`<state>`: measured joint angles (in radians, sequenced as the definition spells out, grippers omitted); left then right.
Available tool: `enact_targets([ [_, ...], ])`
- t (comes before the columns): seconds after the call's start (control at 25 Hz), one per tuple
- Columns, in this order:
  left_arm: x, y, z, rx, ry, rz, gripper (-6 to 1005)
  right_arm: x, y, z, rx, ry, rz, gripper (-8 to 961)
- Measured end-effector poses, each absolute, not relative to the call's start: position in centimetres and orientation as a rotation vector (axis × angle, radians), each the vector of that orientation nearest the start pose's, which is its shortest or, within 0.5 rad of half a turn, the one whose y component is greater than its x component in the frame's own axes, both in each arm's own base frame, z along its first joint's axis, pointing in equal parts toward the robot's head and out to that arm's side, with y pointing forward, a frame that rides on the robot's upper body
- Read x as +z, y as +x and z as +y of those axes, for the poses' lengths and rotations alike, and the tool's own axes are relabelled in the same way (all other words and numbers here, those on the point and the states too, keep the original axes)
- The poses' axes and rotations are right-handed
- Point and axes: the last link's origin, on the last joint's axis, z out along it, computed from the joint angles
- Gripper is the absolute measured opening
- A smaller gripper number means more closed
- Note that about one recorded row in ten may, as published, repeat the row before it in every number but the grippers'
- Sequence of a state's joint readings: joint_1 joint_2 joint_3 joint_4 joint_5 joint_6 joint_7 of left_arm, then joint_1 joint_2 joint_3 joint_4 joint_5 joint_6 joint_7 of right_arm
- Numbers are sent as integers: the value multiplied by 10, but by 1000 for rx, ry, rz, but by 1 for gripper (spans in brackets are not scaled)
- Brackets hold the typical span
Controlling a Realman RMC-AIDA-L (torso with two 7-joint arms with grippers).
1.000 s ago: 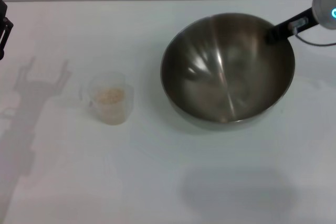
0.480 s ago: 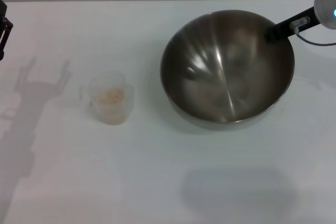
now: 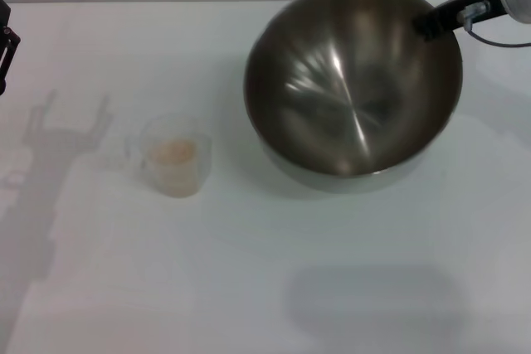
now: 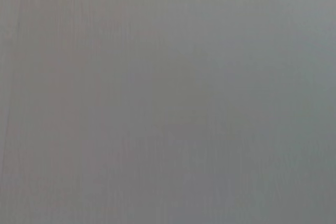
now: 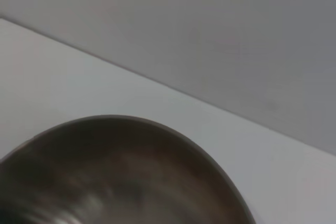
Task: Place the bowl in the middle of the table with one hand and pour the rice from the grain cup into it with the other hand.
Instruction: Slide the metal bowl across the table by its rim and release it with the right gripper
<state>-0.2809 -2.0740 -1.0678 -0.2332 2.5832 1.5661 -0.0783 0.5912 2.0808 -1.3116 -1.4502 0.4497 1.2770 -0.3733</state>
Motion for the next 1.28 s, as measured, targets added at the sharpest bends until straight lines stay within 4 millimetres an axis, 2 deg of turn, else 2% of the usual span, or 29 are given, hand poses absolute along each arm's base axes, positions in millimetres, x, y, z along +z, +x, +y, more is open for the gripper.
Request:
enact_targets([
  [0.24,20,-307,280,-910,-1467,-198,813,45,150,393,-55,-2311,836,22],
  [0.6,22,-307,282,-904,-1465,-196,813,44,148,376,-19,-2481,753,45],
  [0.92,25,-311,283,-889,-1443,-202,813,25,141,353,-68,-2705,717,65],
  [1.12,26,-311,283,-887,-1436,-204,813,8,150,347,-155,-2765,754,78],
  [1.28,26,-312,282,-887,-1435,-205,813,2,156,349,-175,-2769,793,88],
])
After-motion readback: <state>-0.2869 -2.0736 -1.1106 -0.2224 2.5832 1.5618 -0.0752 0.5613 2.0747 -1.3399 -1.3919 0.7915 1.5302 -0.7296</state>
